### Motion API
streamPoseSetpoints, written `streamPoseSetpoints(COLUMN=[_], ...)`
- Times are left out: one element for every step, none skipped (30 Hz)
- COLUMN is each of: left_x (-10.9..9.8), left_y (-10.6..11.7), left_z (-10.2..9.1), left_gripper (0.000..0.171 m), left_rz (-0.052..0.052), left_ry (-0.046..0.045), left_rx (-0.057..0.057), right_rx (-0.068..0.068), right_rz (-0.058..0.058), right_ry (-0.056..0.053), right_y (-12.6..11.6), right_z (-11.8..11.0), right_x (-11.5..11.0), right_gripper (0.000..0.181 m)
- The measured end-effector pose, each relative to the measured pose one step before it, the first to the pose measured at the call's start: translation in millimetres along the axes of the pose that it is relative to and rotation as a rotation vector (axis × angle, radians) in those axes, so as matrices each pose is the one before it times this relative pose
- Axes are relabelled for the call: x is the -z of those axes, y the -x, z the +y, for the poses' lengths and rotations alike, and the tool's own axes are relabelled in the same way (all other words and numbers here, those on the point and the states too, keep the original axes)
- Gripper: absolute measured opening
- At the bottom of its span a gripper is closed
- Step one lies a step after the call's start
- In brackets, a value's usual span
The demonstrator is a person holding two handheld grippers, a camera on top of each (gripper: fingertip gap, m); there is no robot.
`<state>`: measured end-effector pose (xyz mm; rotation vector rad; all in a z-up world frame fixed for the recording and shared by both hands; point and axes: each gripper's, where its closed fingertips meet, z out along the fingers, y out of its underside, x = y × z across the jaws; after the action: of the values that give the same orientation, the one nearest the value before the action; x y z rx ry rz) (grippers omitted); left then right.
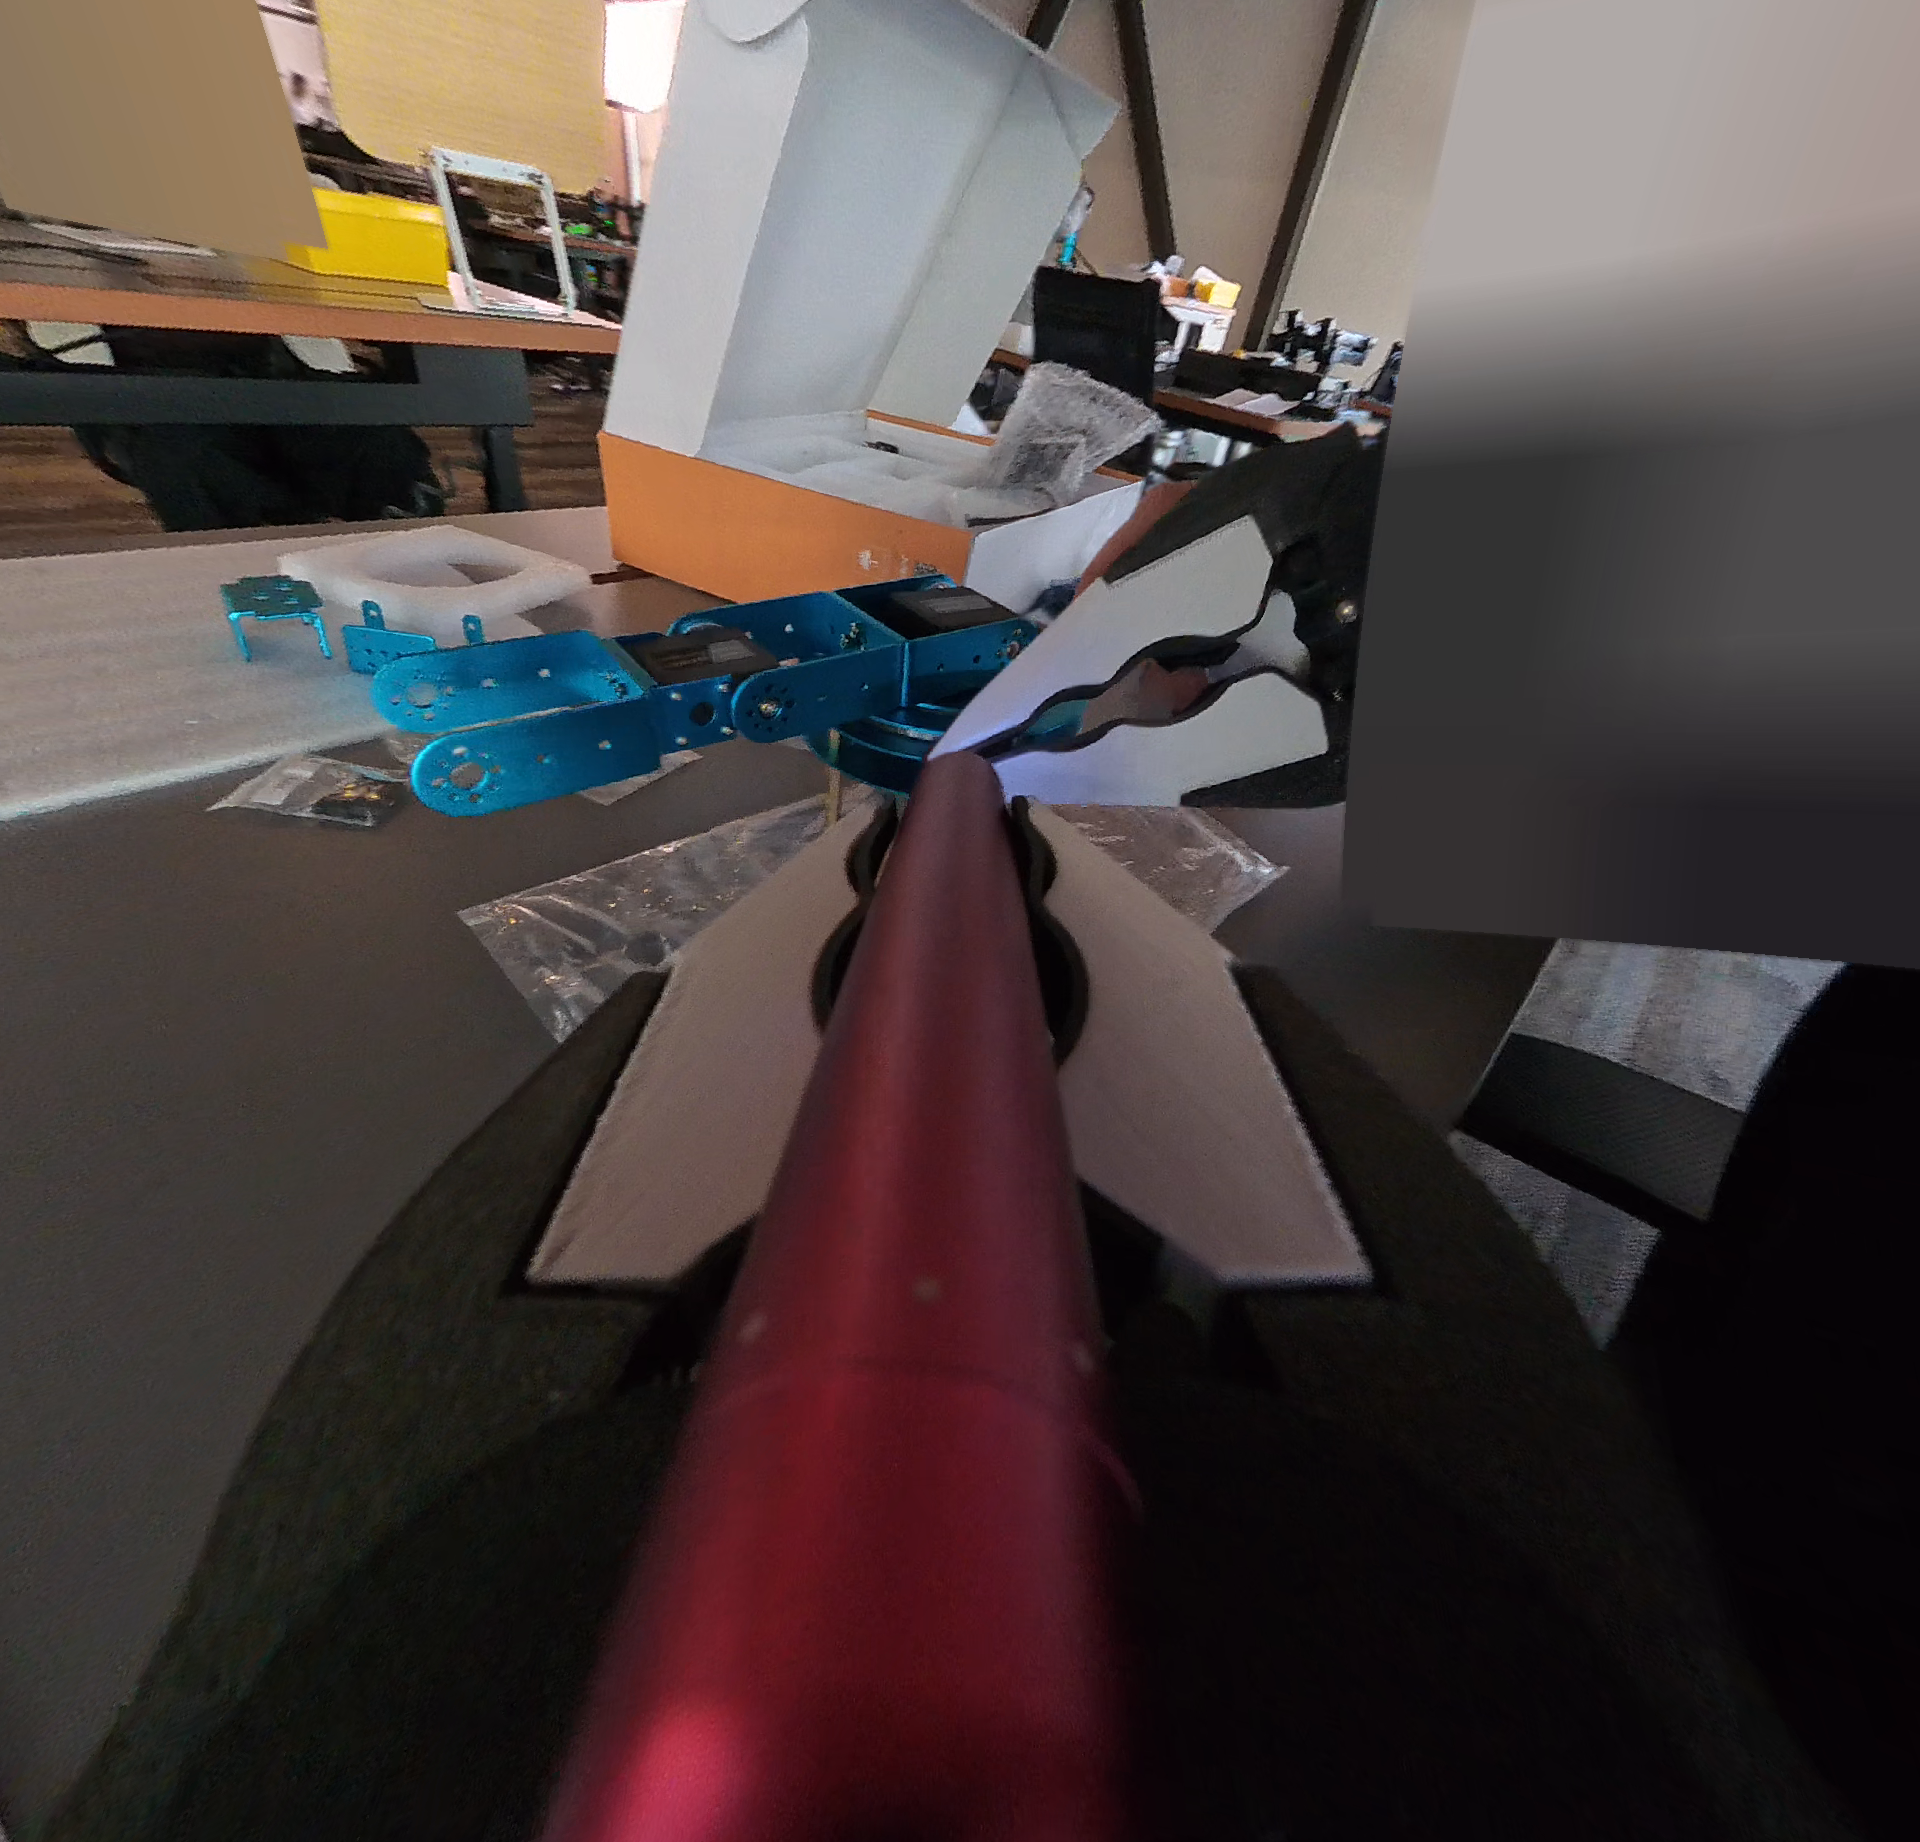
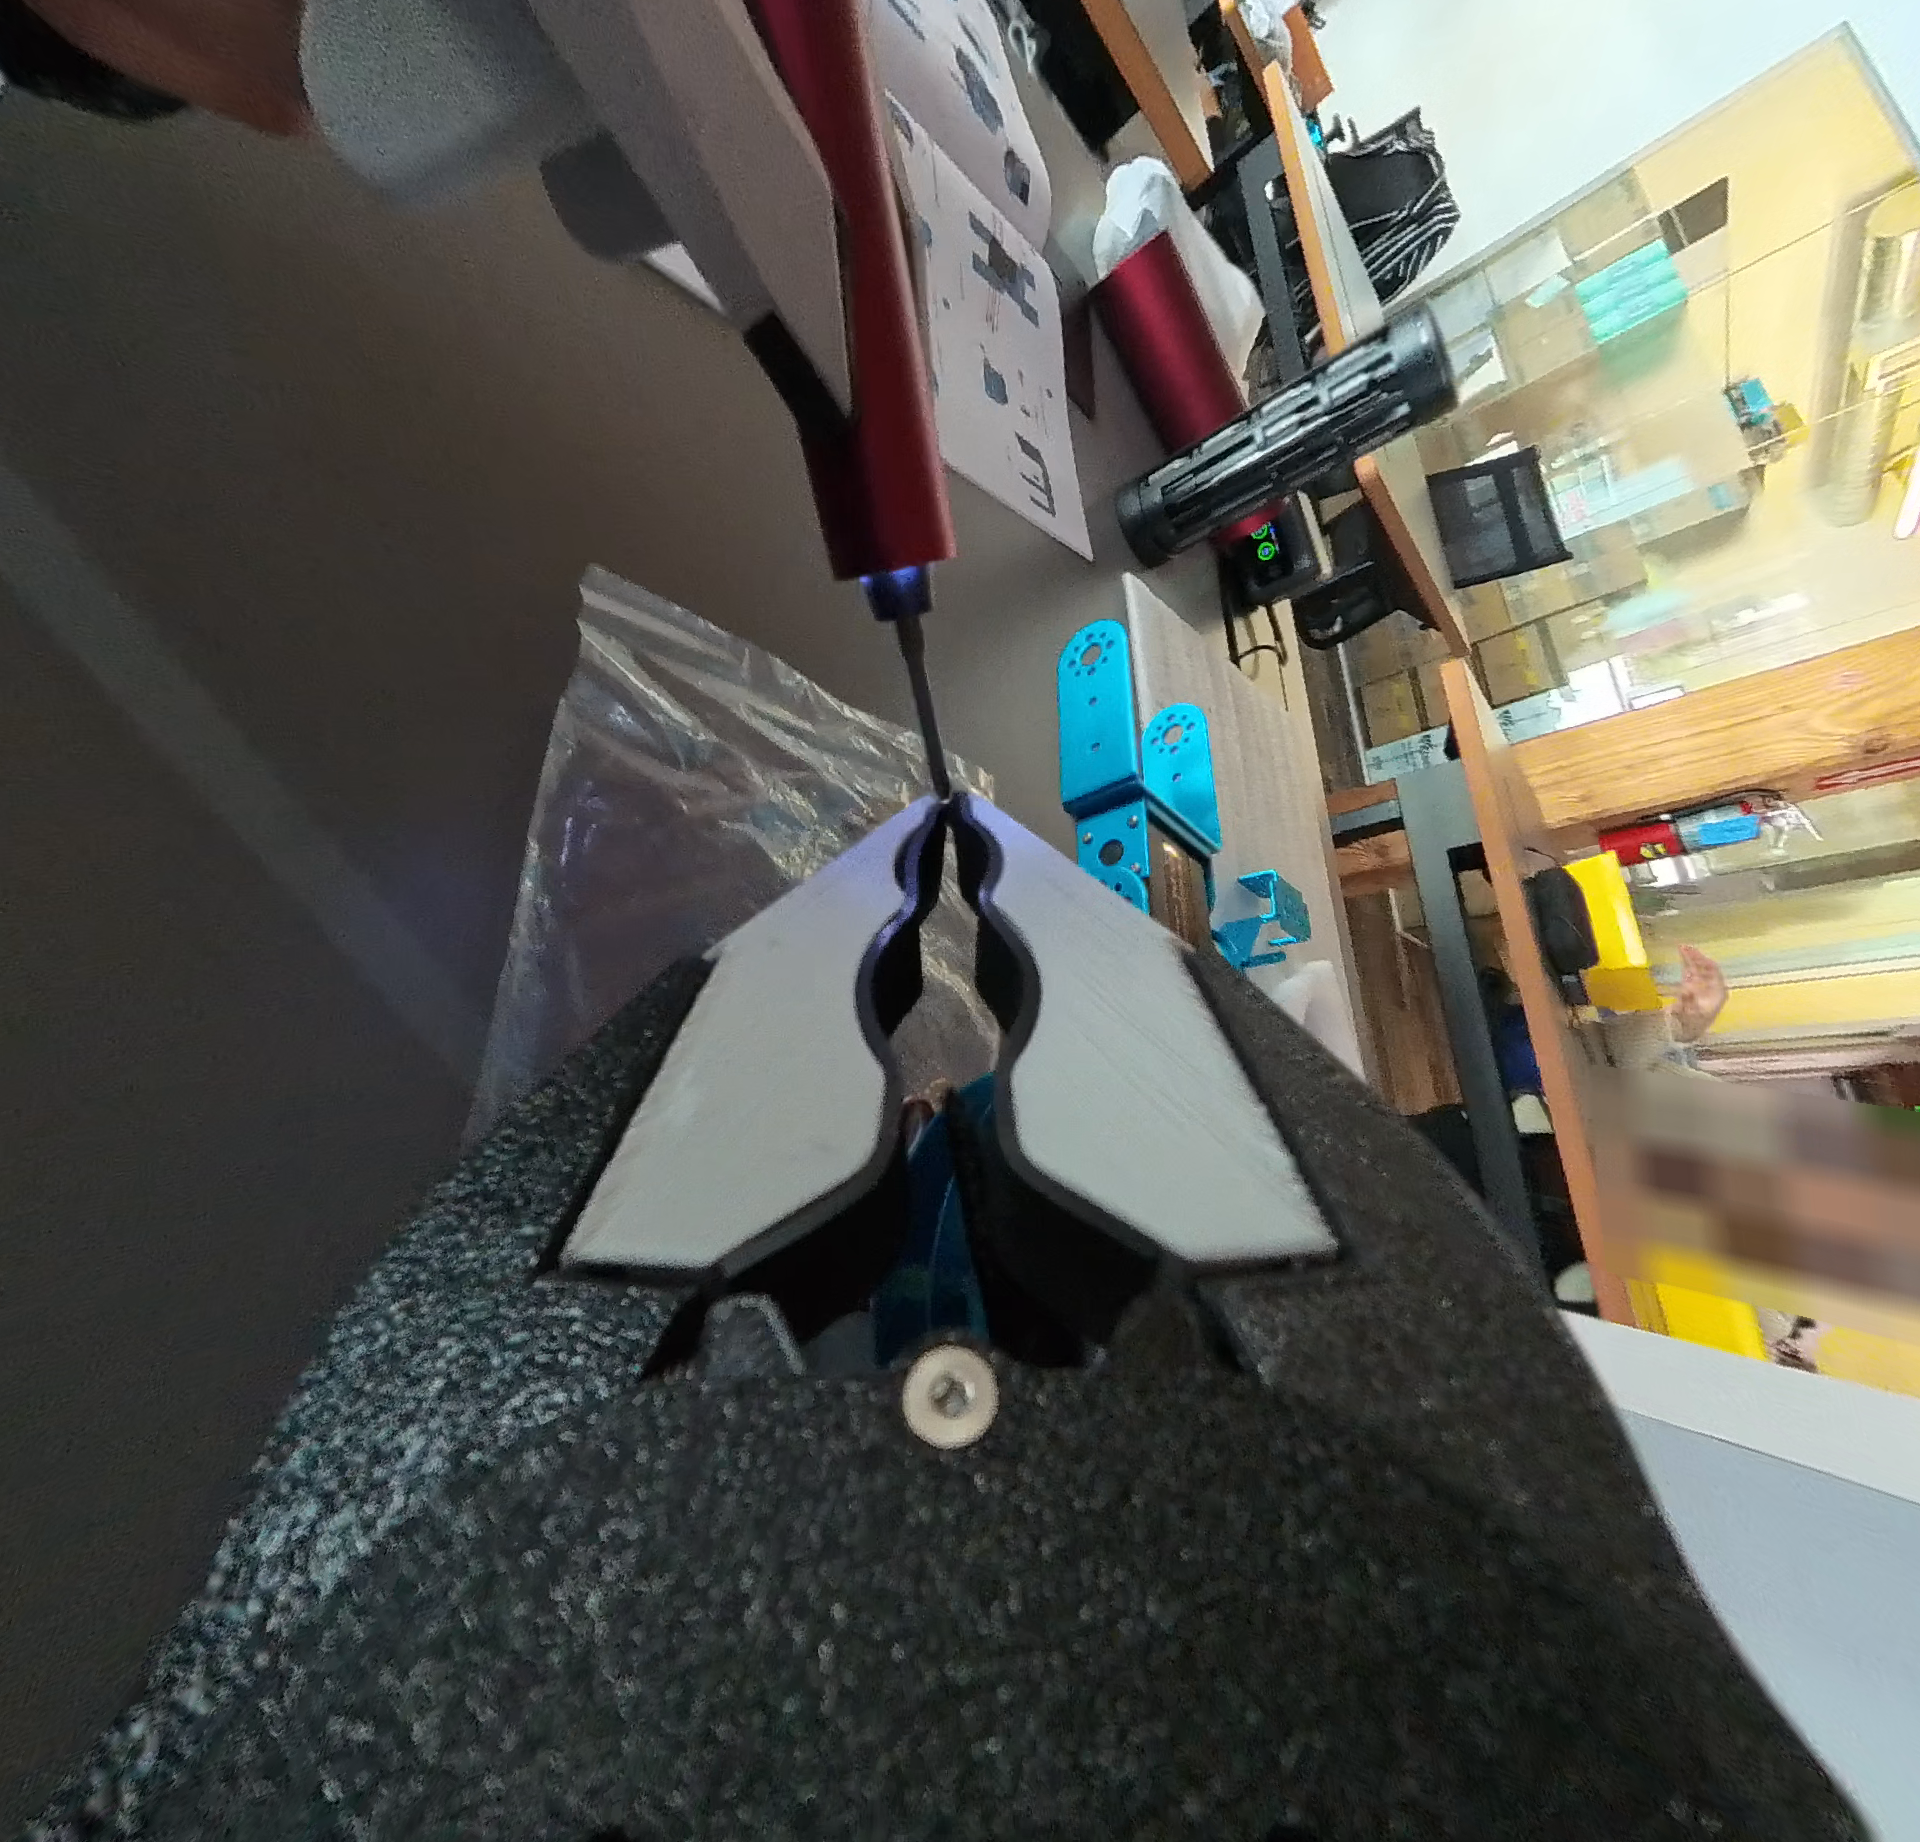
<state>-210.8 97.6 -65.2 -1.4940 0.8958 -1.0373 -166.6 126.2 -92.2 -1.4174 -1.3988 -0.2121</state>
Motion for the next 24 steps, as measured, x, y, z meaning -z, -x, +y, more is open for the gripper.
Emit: streamPoseSetpoints(left_x=[-0.94, -0.62, 0.02, 0.54, 0.71, 0.62, 0.40, 0.23, 0.26, 0.30, 0.33, 0.68, 0.88, 0.92, 1.36, 1.58, 1.57, 1.28, 0.71, 0.10, -0.74, -1.31, -1.71, -1.74], left_y=[-0.60, -0.51, -0.17, 0.17, 0.11, 0.33, -0.08, -0.42, -0.19, -0.15, 0.03, 0.56, 0.60, 1.16, 2.17, 3.09, 4.04, 4.37, 4.22, 4.08, 4.31, 3.77, 2.79, 1.73], left_z=[1.50, 1.11, 0.51, -0.26, -0.29, -0.11, 0.11, -0.08, -0.17, -0.16, -0.41, -0.96, -0.83, -0.87, -1.24, -1.38, -1.10, -1.29, -0.96, -0.58, 0.19, 0.34, 0.21, -0.28], left_gripper=[0.021, 0.022, 0.021, 0.021, 0.021, 0.021, 0.021, 0.021, 0.021, 0.021, 0.021, 0.021, 0.021, 0.021, 0.021, 0.021, 0.021, 0.021, 0.022, 0.022, 0.022, 0.022, 0.022, 0.021], left_rz=[-0.0180, -0.0136, -0.0091, -0.0057, -0.0023, -0.0026, 0.0008, 0.0040, 0.0020, 0.0018, -0.0002, -0.0040, -0.0028, -0.0030, -0.0074, -0.0102, -0.0125, -0.0120, -0.0085, -0.0063, -0.0063, -0.0039, 0.0011, 0.0058], left_ry=[0.00149, -0.00126, -0.00527, -0.00936, -0.00989, -0.00756, -0.00573, -0.00467, -0.00420, -0.00231, -0.00166, -0.00372, -0.00242, -0.00105, -0.00268, -0.00173, -0.00023, -0.00159, -0.00150, -0.00088, 0.00105, 0.00077, -0.00042, -0.00359], left_rx=[-0.0101, 0.0021, 0.0103, 0.0125, 0.0113, 0.0101, 0.0102, 0.0095, 0.0066, 0.0018, -0.0011, -0.0035, -0.0028, -0.0017, -0.0044, -0.0067, -0.0046, -0.0016, 0.0006, -0.0021, -0.0060, -0.0099, -0.0164, -0.0224], right_rx=[0.0025, -0.0095, -0.0120, -0.0099, -0.0067, -0.0023, -0.0033, -0.0038, -0.0008, -0.0009, -0.0013, -0.0056, -0.0131, -0.0181, -0.0188, -0.0237, -0.0168, -0.0141, -0.0215, -0.0360, -0.0466, -0.0543, -0.0470, -0.0319], right_rz=[0.0006, -0.0060, -0.0078, -0.0046, -0.0010, -0.0045, -0.0090, -0.0008, -0.0033, -0.0025, 0.0022, 0.0000, -0.0072, -0.0150, -0.0194, -0.0312, -0.0357, -0.0086, -0.0104, -0.0382, -0.0442, -0.0466, -0.0634, -0.0402], right_ry=[0.0072, 0.0016, -0.0035, -0.0078, -0.0070, -0.0029, -0.0030, -0.0033, 0.0009, 0.0052, 0.0036, 0.0010, 0.0002, -0.0033, -0.0049, -0.0124, -0.0180, -0.0121, -0.0193, -0.0320, -0.0221, -0.0018, 0.0129, 0.0062], right_y=[0.86, 0.79, 0.30, -0.22, -0.48, 0.40, 1.42, 0.43, 0.85, 0.57, -0.54, -0.94, -0.61, -0.26, -0.43, 0.10, -1.21, -7.95, -10.97, -9.41, -10.59, -12.02, -10.45, -13.91], right_z=[1.98, 1.29, 0.42, -0.65, -0.86, -0.52, -0.94, -0.78, 0.08, 1.00, 1.16, 1.03, 1.00, 0.63, 0.52, -0.57, -2.02, -1.67, -2.73, -4.55, -2.80, 0.45, 3.08, 3.01], right_x=[-1.10, -0.78, -0.46, -0.02, 0.21, -0.05, -0.06, -0.11, -0.39, -0.65, -0.33, 0.04, 0.27, 0.67, 1.48, 2.45, 4.08, 5.44, 6.34, 6.56, 5.20, 2.60, 0.18, -0.85], right_gripper=[0.000, 0.000, 0.000, 0.001, 0.001, 0.002, 0.005, 0.007, 0.010, 0.012, 0.015, 0.017, 0.018, 0.021, 0.024, 0.030, 0.036, 0.038, 0.039, 0.042, 0.044, 0.053, 0.064, 0.065])
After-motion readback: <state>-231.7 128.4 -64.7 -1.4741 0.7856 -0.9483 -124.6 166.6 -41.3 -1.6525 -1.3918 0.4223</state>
